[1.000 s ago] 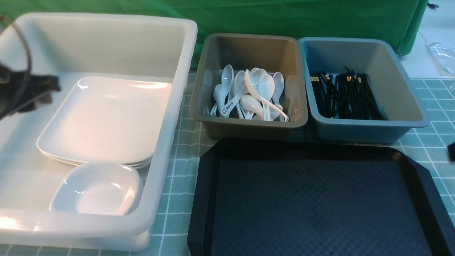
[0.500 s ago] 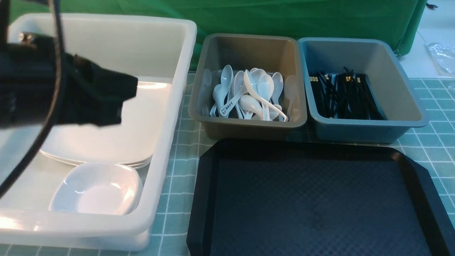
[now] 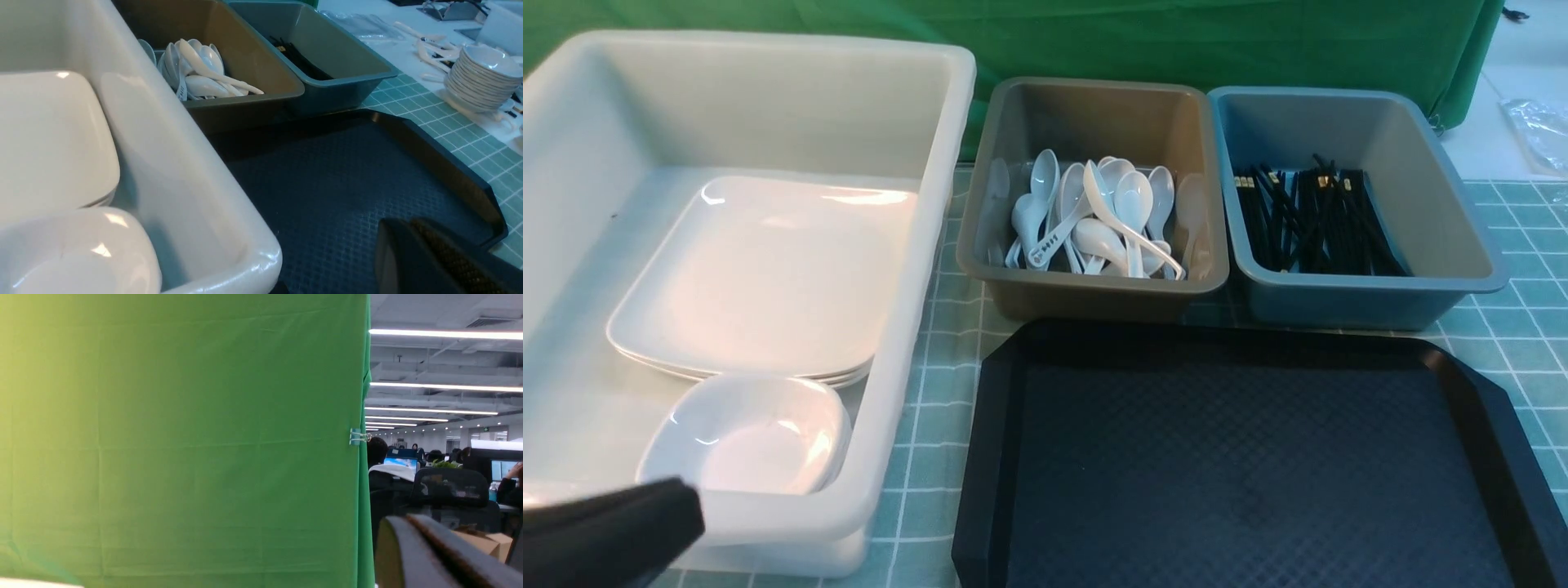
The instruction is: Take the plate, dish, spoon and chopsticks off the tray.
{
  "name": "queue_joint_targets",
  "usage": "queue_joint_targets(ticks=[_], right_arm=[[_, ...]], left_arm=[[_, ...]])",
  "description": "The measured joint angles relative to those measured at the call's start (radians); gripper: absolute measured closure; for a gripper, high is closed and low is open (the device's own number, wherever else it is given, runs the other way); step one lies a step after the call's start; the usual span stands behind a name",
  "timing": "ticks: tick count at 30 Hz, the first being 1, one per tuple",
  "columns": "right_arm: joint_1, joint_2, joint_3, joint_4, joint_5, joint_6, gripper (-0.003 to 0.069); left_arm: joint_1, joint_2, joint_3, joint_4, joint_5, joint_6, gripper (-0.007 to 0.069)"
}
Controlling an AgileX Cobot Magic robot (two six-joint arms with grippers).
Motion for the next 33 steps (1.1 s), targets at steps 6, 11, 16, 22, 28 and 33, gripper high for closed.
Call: queue_joint_targets(ticks=[6, 11, 16, 22, 28, 33], right_arm=[[0.000, 0.000, 0.000, 0.000, 0.005, 0.000, 0.0625], [0.000, 0.000, 0.000, 0.000, 0.005, 0.000, 0.0616], [0.000, 0.000, 0.000, 0.000, 0.005, 0.000, 0.0603], [0.000, 0.000, 0.000, 0.000, 0.005, 0.000, 0.0599], [0.000, 0.000, 0.000, 0.000, 0.005, 0.000, 0.0578], [0.000, 0.000, 0.000, 0.001, 0.005, 0.000, 0.0564]], left_arm=[[0.000, -0.152, 0.104, -0.005, -0.159, -0.114, 0.0615], [0.000, -0.160, 0.105, -0.001, -0.204, -0.127, 0.0613], [0.000, -0.160, 0.105, 0.029, -0.211, -0.127, 0.0613], [0.000, -0.160, 0.105, 0.052, -0.211, -0.127, 0.0613], [0.000, -0.162, 0.118, 0.159, -0.211, -0.101, 0.0613], [0.090, -0.206, 0.198, 0.285, -0.217, -0.082, 0.0612]])
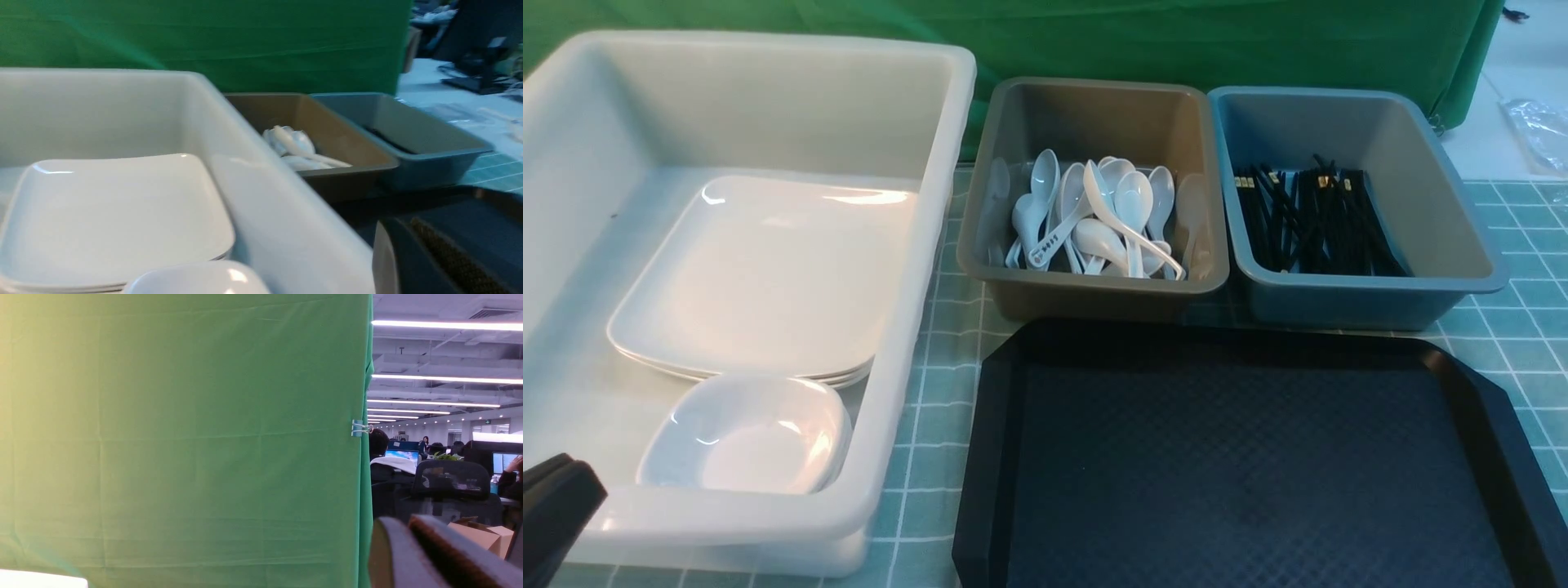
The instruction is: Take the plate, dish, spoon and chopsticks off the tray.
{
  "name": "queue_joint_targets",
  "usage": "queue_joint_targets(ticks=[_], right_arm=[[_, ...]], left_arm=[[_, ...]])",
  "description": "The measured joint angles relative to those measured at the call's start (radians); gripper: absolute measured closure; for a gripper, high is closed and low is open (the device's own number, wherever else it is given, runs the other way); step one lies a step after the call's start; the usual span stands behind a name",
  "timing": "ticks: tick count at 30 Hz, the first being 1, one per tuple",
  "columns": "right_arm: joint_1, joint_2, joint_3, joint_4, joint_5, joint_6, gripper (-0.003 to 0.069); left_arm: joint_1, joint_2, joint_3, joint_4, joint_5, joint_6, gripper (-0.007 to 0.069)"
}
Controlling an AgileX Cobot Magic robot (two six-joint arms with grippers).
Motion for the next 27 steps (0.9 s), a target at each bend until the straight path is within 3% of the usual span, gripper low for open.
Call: queue_joint_targets(ticks=[5, 8, 11, 27], right_arm=[[0.000, 0.000, 0.000, 0.000, 0.000, 0.000, 0.0552], [0.000, 0.000, 0.000, 0.000, 0.000, 0.000, 0.0547], [0.000, 0.000, 0.000, 0.000, 0.000, 0.000, 0.0540], [0.000, 0.000, 0.000, 0.000, 0.000, 0.000, 0.0518]], left_arm=[[0.158, -0.021, 0.110, -0.009, -0.037, 0.044, 0.0612], [0.295, -0.021, 0.231, -0.039, -0.144, 0.049, 0.0612], [0.337, -0.021, 0.261, -0.045, -0.205, 0.005, 0.0612], [0.342, -0.026, 0.262, -0.002, -0.166, -0.018, 0.0607]])
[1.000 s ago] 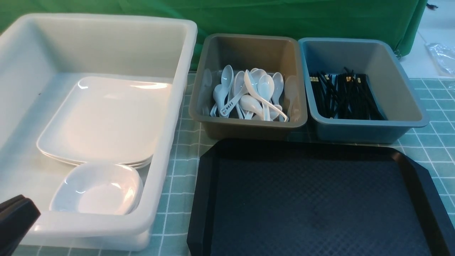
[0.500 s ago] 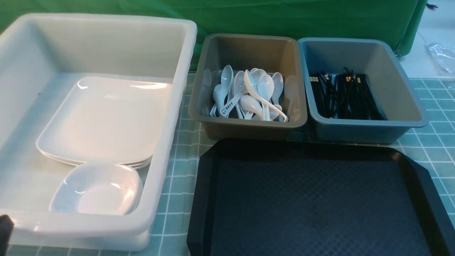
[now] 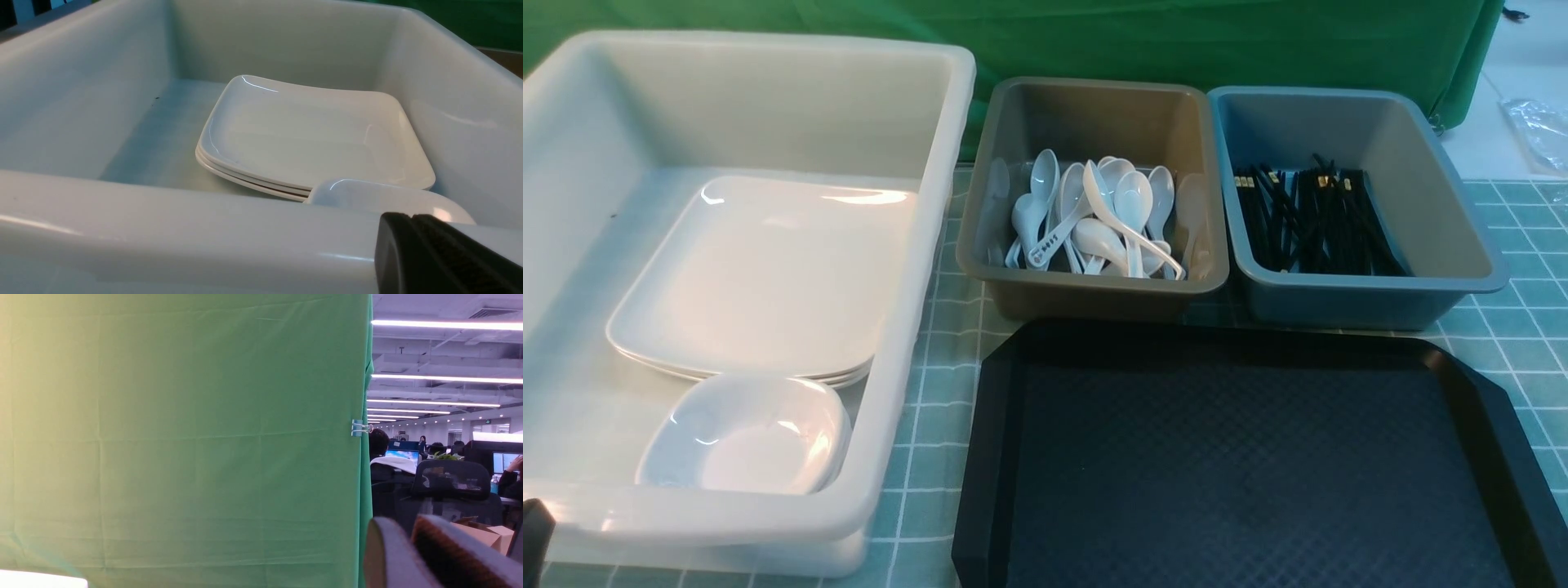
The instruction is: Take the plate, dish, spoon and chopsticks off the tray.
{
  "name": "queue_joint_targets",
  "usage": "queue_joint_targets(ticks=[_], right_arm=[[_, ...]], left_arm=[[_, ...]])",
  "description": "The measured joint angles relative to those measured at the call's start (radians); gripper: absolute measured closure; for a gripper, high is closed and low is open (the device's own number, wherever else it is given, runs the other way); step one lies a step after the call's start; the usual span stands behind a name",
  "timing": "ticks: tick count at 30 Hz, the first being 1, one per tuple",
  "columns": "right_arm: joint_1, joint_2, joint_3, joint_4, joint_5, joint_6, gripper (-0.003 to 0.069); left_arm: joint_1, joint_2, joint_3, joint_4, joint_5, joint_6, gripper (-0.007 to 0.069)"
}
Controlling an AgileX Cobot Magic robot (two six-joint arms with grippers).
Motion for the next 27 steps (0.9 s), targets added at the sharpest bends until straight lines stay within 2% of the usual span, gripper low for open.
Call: queue_joint_targets(ticks=[18, 24, 27], right_arm=[[0.000, 0.000, 0.000, 0.000, 0.002, -0.012, 0.0469], [0.000, 0.001, 0.056, 0.000, 0.082, -0.140, 0.0452], [0.000, 0.002, 0.185, 0.000, 0.094, -0.182, 0.0445]], left_arm=[[0.000, -0.001, 0.000, 0.001, 0.002, 0.000, 0.0607], [0.000, -0.001, 0.000, 0.001, 0.002, -0.001, 0.0607], [0.000, -0.001, 0.000, 0.001, 0.002, -0.001, 0.0607]])
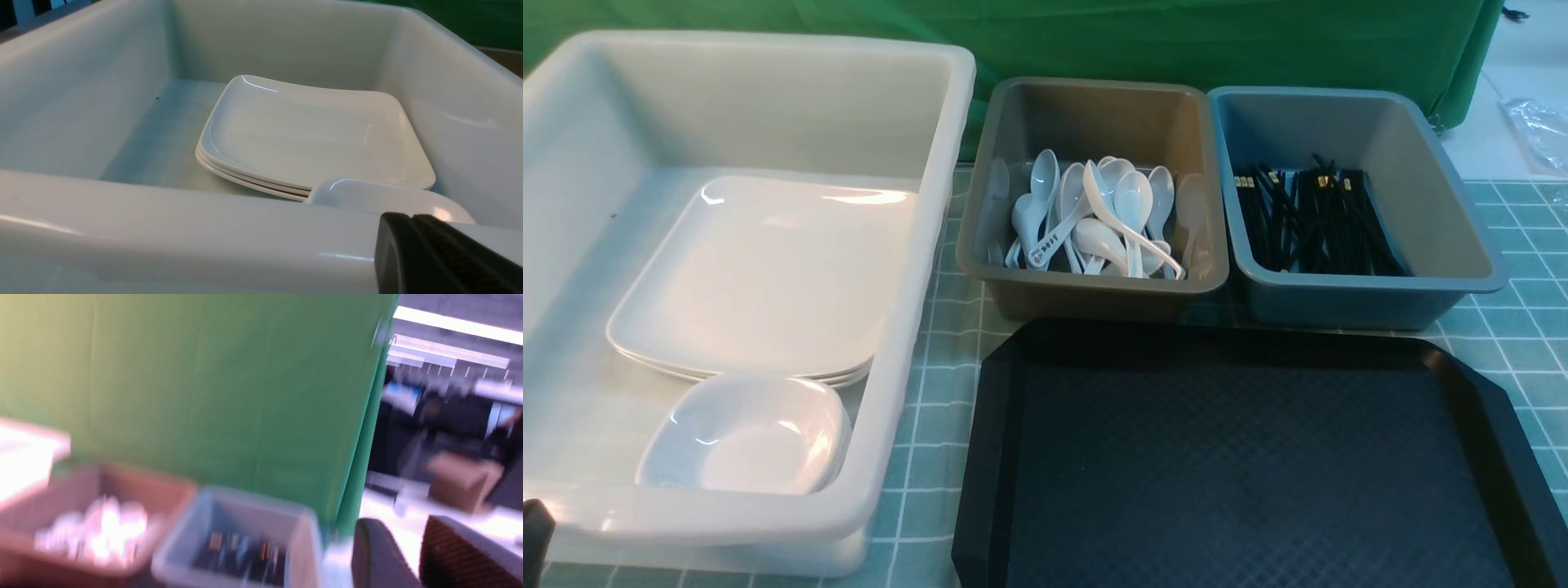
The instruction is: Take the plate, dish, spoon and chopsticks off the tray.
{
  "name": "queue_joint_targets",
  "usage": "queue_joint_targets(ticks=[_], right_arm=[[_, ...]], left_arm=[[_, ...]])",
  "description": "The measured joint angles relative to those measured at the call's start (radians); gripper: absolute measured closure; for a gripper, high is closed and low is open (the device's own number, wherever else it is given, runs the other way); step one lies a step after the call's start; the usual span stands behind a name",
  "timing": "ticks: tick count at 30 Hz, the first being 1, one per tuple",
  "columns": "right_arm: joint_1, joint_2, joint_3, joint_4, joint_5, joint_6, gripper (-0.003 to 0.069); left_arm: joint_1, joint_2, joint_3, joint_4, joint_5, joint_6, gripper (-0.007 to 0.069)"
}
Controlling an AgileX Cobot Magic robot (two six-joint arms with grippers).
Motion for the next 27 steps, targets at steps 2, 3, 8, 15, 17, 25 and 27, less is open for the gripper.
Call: queue_joint_targets(ticks=[2, 3, 8, 15, 17, 25, 27], right_arm=[[0.000, 0.001, 0.097, 0.000, 0.004, -0.007, 0.0445], [0.000, 0.001, 0.170, -0.001, 0.006, -0.008, 0.0445], [0.000, -0.025, 0.346, -0.004, 0.085, -0.005, 0.0438], [0.017, -0.047, 0.356, -0.007, 0.139, -0.005, 0.0424], [0.018, -0.047, 0.356, -0.007, 0.139, -0.005, 0.0424], [0.018, -0.047, 0.356, -0.008, 0.139, -0.004, 0.0421], [0.018, -0.047, 0.356, -0.009, 0.139, -0.004, 0.0421]], left_arm=[[0.000, 0.000, 0.000, 0.000, 0.000, 0.000, 0.0607], [0.000, 0.000, 0.000, 0.000, 0.000, 0.000, 0.0607], [0.000, 0.000, 0.000, 0.000, 0.000, 0.000, 0.0607], [0.000, -0.001, 0.000, 0.013, 0.003, 0.000, 0.0607], [0.000, -0.001, 0.000, 0.016, 0.002, 0.000, 0.0607], [0.000, -0.001, 0.000, 0.028, 0.002, 0.000, 0.0607], [0.000, -0.001, 0.000, 0.031, 0.002, 0.000, 0.0607]])
